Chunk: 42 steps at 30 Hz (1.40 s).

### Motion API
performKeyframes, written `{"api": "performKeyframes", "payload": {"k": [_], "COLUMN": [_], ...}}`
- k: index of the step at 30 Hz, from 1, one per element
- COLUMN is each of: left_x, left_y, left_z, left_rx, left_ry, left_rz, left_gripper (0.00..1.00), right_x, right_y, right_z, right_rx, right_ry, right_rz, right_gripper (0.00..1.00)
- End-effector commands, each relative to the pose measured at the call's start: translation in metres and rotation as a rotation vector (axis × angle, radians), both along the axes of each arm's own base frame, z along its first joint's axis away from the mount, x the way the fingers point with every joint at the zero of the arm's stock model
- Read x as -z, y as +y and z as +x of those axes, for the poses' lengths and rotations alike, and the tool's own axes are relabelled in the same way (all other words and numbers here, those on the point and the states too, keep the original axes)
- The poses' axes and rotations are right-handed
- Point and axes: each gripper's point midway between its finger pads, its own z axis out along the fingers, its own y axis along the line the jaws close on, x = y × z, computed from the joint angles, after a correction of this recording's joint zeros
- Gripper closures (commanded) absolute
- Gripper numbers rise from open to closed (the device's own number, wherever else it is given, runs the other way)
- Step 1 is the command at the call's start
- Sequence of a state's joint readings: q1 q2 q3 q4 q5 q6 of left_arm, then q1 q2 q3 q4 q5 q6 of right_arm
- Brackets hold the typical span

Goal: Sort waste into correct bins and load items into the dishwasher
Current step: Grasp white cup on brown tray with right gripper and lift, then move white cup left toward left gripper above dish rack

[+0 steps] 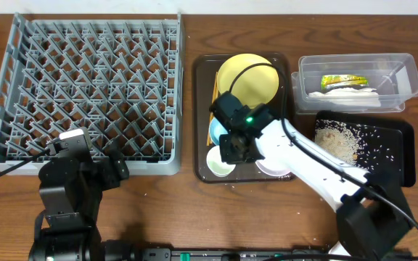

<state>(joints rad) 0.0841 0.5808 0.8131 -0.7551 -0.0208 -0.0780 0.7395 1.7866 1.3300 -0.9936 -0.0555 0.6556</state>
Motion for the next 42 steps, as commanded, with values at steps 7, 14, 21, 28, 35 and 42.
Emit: {"api": "performKeyframes", "payload": {"k": [7, 14, 21, 28, 35, 42], "left_x": [-0.002, -0.004, -0.009, -0.012, -0.007, -0.038], "left_y": [-0.015, -0.022, -0.037, -0.059, -0.094, -0.147], "left_z": [0.001, 0.002, 0.005, 0.016, 0.043, 0.056], "left_rx": [0.067, 0.098, 0.079, 0.002, -0.025, 0.367], "left_ry": [-0.009, -0.017, -0.048, -0.033, 0.107, 0.196], "left_rz": [-0.062, -0.084, -0.276, -0.625, -1.012, -1.217], "left_gripper": [0.09, 0.09, 0.09, 0.09, 0.09, 0.09], "right_x": [0.02, 0.017, -0.032, -0.119, -0.165, -0.175], "right_y": [0.006, 0.005, 0.008, -0.008, -0.016, 0.008], "right_z": [-0.011, -0.011, 0.005, 0.042, 0.077, 0.081], "right_rx": [-0.016, -0.016, -0.068, -0.076, -0.112, -0.268], "right_ry": [0.046, 0.054, 0.039, -0.123, -0.233, -0.229], "right_rz": [-0.038, -0.034, 0.141, 0.499, 0.776, 0.975], "right_gripper": [0.99, 0.99, 0.99, 0.99, 0.99, 0.99]}}
